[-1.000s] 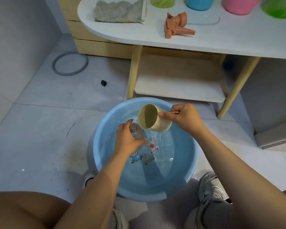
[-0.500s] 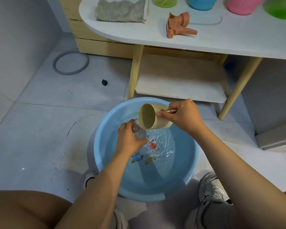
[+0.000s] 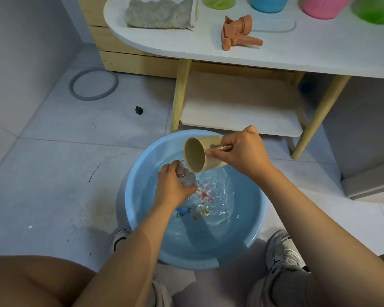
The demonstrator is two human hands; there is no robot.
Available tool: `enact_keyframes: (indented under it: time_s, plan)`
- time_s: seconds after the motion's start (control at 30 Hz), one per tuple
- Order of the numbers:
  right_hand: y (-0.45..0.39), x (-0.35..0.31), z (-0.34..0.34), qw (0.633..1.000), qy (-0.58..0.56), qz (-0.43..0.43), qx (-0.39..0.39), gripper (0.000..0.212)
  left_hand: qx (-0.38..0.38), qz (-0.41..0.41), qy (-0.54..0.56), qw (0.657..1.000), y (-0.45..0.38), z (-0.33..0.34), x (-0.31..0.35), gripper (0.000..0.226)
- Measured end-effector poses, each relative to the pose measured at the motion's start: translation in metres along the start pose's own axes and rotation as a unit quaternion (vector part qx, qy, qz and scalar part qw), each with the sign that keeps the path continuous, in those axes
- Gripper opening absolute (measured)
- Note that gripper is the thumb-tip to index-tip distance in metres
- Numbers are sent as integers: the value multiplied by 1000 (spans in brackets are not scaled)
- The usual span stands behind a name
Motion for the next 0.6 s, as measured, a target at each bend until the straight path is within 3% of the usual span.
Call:
enact_keyframes:
  time_s: [0.27,0.47,0.6]
  plan:
    - [-2,-6,1,995,33,-85,47,46,-9,-8,3,1000,1,1,0,76]
    - [-1,-22,-3,981,59,-160,97,44,-7,-4,-8,1000,0,4,-2,59]
    - [1,-27,-2,973,80,-188,107,41,-4,-8,-15,1000,-1,4,-4,61]
Point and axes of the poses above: each hand's wrist, its own y-axis away from the middle knuckle, its own z-axis out of the palm, x = y × z, the point moved 9 cm from there along -y, towards the middle knuckle, and after that the axes turned 13 degrees about x, right-handed, at the moved point
